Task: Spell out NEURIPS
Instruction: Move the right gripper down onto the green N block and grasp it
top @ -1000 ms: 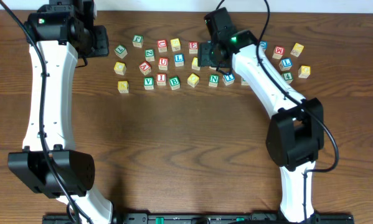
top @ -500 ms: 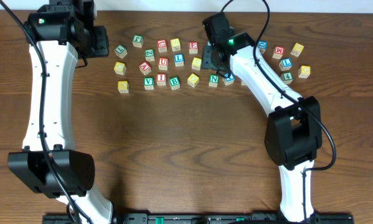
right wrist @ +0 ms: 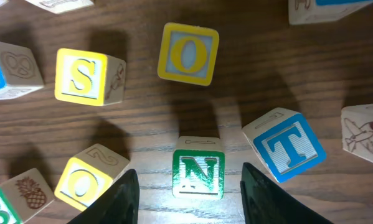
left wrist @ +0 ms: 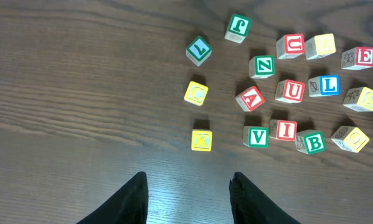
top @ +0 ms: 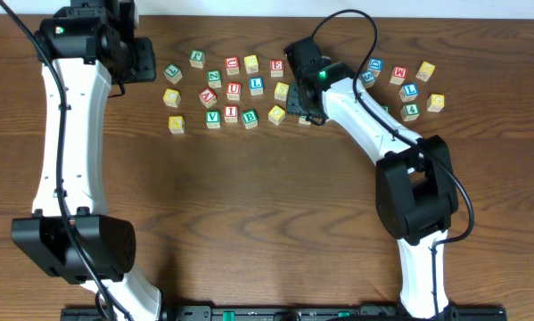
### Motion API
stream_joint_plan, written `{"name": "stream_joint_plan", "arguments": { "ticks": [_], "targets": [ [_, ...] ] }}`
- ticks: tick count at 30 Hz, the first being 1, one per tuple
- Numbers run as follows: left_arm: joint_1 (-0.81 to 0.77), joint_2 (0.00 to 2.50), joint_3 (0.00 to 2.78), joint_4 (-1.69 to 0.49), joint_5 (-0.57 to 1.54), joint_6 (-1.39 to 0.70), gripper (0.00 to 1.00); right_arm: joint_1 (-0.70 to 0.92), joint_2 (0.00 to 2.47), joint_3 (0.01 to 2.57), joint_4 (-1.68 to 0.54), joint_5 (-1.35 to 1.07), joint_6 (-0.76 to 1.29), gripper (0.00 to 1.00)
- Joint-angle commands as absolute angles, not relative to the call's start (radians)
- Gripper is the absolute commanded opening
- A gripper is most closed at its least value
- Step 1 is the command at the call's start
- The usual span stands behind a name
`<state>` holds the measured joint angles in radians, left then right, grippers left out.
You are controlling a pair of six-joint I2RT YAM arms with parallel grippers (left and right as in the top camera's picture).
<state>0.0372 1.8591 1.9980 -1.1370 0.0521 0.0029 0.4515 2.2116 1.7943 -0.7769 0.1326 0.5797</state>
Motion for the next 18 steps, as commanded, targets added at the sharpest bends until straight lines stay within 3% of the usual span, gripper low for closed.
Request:
{"name": "stream_joint_plan", "arguments": {
  "ticks": [1, 18],
  "targets": [
    [0.034, 1.859, 2.013, -1.140, 0.040, -0.001, 0.42, 0.463, 2.213, 1.755, -0.749, 0.159, 0.606, 0.47],
    [0.034, 1.859, 2.013, -1.140, 0.040, -0.001, 0.42, 0.464, 2.244, 1.686, -0.654, 0.155, 0.605, 0.40]
  ]
}}
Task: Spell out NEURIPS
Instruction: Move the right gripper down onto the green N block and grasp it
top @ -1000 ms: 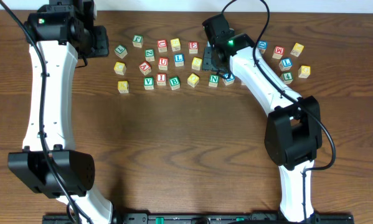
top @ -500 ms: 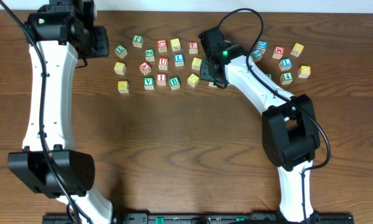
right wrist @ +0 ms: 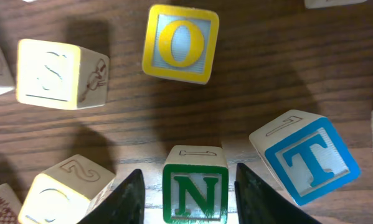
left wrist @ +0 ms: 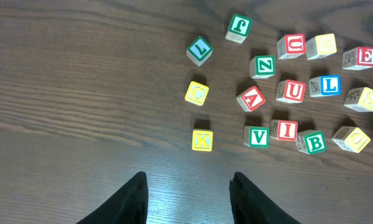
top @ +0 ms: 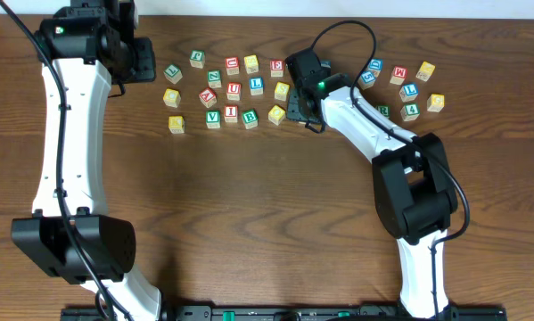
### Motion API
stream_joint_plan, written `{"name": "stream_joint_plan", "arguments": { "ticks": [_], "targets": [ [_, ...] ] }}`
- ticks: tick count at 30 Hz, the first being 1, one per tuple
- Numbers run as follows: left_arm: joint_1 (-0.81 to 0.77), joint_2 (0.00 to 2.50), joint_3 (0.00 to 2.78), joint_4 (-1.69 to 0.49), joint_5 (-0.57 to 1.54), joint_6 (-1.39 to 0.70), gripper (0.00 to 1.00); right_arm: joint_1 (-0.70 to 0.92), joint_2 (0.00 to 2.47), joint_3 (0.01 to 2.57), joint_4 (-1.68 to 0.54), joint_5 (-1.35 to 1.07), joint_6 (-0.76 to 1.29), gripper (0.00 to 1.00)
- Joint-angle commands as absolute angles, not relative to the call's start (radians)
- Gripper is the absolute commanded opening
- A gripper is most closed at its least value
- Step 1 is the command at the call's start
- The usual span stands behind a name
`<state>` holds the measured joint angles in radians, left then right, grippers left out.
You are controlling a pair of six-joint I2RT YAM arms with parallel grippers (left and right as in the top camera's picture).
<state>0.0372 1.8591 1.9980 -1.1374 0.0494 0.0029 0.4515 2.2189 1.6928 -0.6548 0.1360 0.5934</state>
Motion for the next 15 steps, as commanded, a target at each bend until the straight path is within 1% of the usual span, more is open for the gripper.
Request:
{"name": "stream_joint_plan", "arguments": {
  "ticks": [1, 4, 8, 12, 15],
  "targets": [
    [0.034, 1.859, 2.013, -1.140, 0.040, -0.001, 0.42, 0.464, 2.243, 1.687, -0.654, 0.155, 0.605, 0.38],
    [0.034, 1.859, 2.013, -1.140, 0.040, -0.001, 0.42, 0.464, 2.240, 1.687, -0.653, 0.154, 0.605, 0.34],
    [0.034, 1.859, 2.013, -1.140, 0.040, -0.001, 0.43, 0.464, 2.234, 1.687, -0.654, 0.150, 0.594, 0.25],
    [0.034, 1.859, 2.013, -1.140, 0.040, -0.001, 0.42, 0.464, 2.229, 1.691, -0.655, 0.147, 0.577, 0.24],
    [0.034, 1.859, 2.013, -1.140, 0.040, -0.001, 0.42, 0.464, 2.219, 1.700, -0.667, 0.126, 0.543, 0.18]
  ]
}}
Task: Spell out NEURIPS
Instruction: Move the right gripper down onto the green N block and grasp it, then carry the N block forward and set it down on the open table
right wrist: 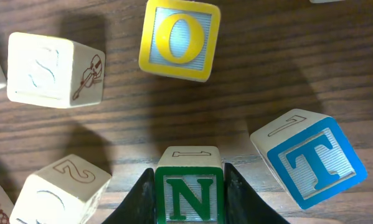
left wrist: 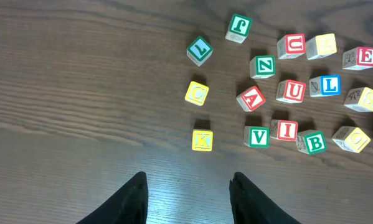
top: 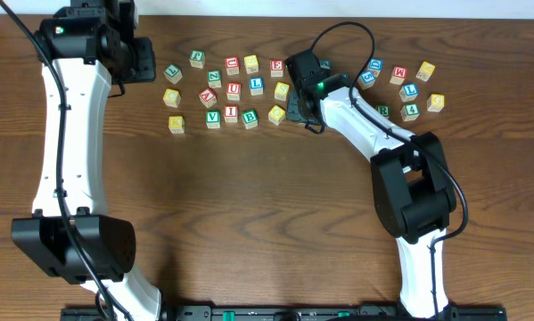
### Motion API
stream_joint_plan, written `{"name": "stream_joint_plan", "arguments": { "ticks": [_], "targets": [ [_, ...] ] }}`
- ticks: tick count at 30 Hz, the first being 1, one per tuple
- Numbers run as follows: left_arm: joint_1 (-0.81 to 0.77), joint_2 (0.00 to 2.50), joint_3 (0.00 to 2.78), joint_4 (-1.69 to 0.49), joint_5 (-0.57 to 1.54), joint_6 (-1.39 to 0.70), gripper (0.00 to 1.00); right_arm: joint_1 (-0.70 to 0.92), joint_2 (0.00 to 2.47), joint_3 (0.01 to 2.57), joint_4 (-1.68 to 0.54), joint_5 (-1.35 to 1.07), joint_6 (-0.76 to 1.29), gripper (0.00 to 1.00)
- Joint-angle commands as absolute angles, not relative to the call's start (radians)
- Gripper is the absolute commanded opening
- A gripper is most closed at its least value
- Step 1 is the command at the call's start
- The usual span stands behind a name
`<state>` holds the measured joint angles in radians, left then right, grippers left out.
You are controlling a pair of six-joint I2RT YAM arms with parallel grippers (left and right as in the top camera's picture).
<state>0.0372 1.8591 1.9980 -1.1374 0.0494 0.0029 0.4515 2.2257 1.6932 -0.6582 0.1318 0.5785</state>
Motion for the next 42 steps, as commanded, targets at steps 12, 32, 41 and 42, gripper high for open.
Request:
{"name": "stream_joint_plan", "arguments": {
  "ticks": [12, 32, 41, 42],
  "targets": [
    [0.034, 1.859, 2.013, -1.140, 0.040, -0.001, 0.43, 0.532, 2.080, 1.704, -0.878, -0.018, 0.463, 0.18],
    [0.034, 1.859, 2.013, -1.140, 0.040, -0.001, 0.43, 0.778, 2.148, 1.700, -0.753, 0.169, 0.696, 0.19],
    [0.034, 1.859, 2.013, -1.140, 0.040, -0.001, 0.42, 0.816, 2.192, 1.700, -0.719, 0.200, 0.739, 0.19],
    [0.034, 1.859, 2.013, -1.140, 0.040, -0.001, 0.43, 0.816, 2.193, 1.700, -0.724, 0.195, 0.748, 0.19]
  ]
}}
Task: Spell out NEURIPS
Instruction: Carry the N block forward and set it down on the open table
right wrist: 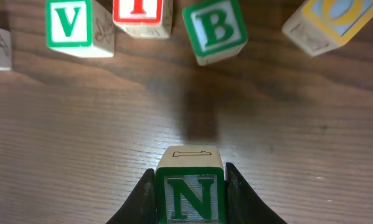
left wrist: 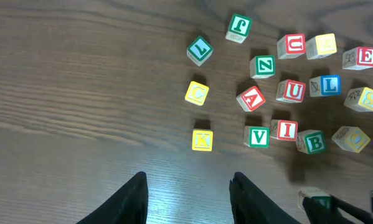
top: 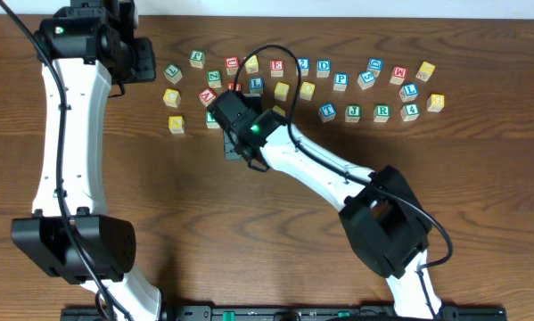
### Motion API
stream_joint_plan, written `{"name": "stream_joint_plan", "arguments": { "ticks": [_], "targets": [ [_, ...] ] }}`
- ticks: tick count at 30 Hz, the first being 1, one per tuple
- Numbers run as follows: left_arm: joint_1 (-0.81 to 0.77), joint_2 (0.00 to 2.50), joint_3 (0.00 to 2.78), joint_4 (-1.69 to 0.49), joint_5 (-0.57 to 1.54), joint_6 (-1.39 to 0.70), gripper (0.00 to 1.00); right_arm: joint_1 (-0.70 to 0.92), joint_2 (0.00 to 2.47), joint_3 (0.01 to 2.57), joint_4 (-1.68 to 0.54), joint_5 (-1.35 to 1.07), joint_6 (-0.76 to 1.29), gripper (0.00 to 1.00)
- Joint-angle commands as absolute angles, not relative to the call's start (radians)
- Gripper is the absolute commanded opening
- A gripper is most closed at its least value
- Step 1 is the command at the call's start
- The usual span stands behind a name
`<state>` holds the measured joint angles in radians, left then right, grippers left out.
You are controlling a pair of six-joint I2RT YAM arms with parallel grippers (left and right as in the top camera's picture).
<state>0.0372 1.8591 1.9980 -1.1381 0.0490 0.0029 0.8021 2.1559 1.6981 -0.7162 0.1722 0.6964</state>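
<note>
My right gripper [right wrist: 190, 190] is shut on a green N block [right wrist: 190, 196], held low over bare wood just in front of the V [right wrist: 68, 22], I [right wrist: 141, 9] and B [right wrist: 214, 28] blocks. In the overhead view the right gripper [top: 241, 143] sits below the left cluster and hides the block. My left gripper [left wrist: 189, 186] stands open over bare wood at the table's far left [top: 146, 59]. The held N block [left wrist: 317, 200] shows at the left wrist view's lower right. E [left wrist: 360, 57], U [left wrist: 293, 43], I [left wrist: 286, 129], P [top: 340, 80] and R [top: 382, 112] lie among the blocks.
Loose letter blocks lie in rows along the table's far side, from L [left wrist: 199, 48], C [left wrist: 197, 93] and K [left wrist: 202, 140] at the left to a yellow block [top: 435, 102] at the right. The right arm's forearm [top: 320, 165] stretches across the middle.
My right gripper, shut on the N block among the O, T and S blocks, is now further left with it, in front of the V, I, B row. The left arm has not moved.
My right gripper stood open with the N block between its fingers, then sat closer around it, still open. Then it was shut on the block. Now the N is out of that group and held near the left cluster.
</note>
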Motion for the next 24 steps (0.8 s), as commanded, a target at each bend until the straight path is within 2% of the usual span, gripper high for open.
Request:
{"name": "stream_joint_plan", "arguments": {
  "ticks": [1, 24],
  "targets": [
    [0.034, 1.859, 2.013, -1.140, 0.040, -0.001, 0.42, 0.817, 2.196, 1.700, -0.730, 0.188, 0.758, 0.20],
    [0.034, 1.859, 2.013, -1.140, 0.040, -0.001, 0.42, 0.818, 2.226, 1.700, -0.712, 0.211, 0.861, 0.28]
  ]
}}
